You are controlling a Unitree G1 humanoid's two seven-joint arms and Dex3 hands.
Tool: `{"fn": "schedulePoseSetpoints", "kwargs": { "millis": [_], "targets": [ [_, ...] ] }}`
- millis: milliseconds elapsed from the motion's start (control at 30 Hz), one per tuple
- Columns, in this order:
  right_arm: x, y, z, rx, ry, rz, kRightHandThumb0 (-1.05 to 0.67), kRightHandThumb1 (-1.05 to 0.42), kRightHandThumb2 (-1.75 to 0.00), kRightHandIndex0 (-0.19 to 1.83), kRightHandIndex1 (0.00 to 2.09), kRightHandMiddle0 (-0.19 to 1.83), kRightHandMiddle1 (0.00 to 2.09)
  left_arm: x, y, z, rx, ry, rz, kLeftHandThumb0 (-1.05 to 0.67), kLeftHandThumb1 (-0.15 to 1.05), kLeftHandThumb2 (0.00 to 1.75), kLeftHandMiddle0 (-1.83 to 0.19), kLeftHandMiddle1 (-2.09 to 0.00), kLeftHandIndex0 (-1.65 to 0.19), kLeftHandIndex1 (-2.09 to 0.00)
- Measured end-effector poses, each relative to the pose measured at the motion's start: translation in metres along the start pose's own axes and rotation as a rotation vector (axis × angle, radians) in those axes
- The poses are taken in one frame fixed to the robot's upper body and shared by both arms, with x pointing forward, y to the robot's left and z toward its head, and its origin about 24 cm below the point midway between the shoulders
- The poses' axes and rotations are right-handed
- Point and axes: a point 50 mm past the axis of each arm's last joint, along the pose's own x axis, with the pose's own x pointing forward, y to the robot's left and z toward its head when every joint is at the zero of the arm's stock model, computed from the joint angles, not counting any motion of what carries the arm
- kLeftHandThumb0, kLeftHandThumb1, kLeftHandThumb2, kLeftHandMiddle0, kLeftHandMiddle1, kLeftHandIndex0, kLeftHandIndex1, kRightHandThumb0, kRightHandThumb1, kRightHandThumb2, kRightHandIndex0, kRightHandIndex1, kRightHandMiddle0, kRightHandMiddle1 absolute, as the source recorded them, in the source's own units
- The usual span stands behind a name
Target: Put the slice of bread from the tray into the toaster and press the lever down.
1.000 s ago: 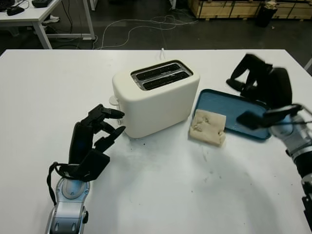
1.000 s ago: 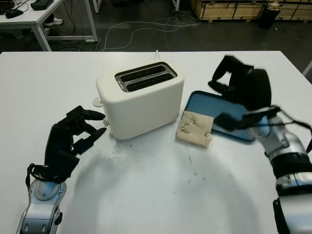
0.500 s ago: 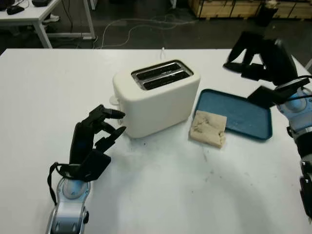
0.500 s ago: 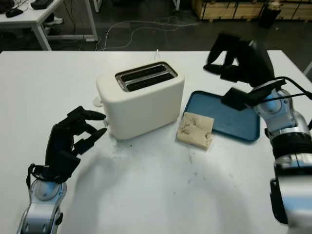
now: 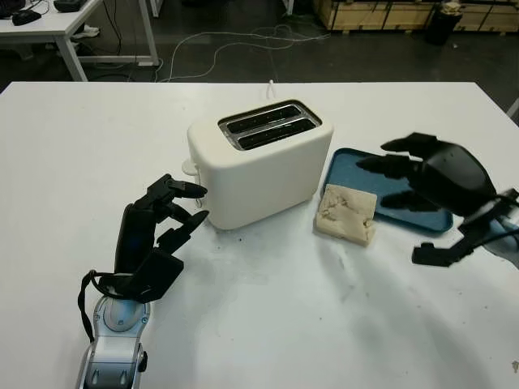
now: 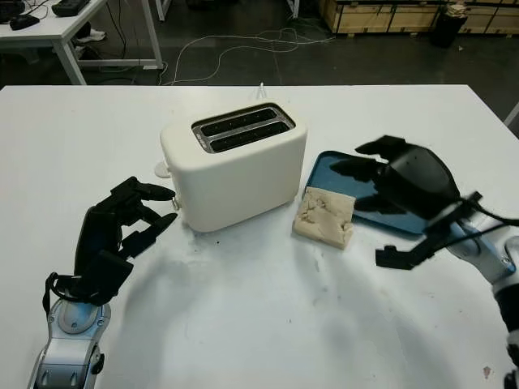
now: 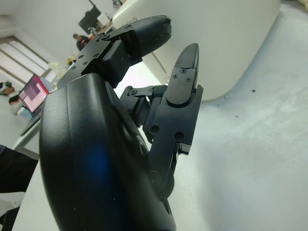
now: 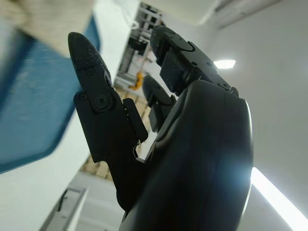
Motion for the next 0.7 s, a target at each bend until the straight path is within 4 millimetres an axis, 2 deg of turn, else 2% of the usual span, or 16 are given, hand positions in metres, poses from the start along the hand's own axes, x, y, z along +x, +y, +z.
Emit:
{"fn": "schedulePoseSetpoints", "kwargs": {
  "millis": [333, 700],
  "targets": [
    [-0.014, 0.011, -0.001, -0.031, -0.001, 0.041, -0.79, -0.76, 0.00, 0.15, 0.08, 0.32, 0.00, 0.000, 0.000, 0.001, 0.000, -0.008, 0.001, -0.22, 0.92, 0.16, -0.62, -1.48, -0.54, -1.04],
    [-0.021, 0.037, -0.009, -0.075, 0.020, 0.043, -0.74, -0.75, 0.00, 0.16, 0.07, 0.38, 0.02, -0.001, 0.001, 0.000, -0.010, -0.006, 0.003, -0.22, 0.92, 0.15, -0.63, -1.49, -0.54, -1.04]
  ]
}}
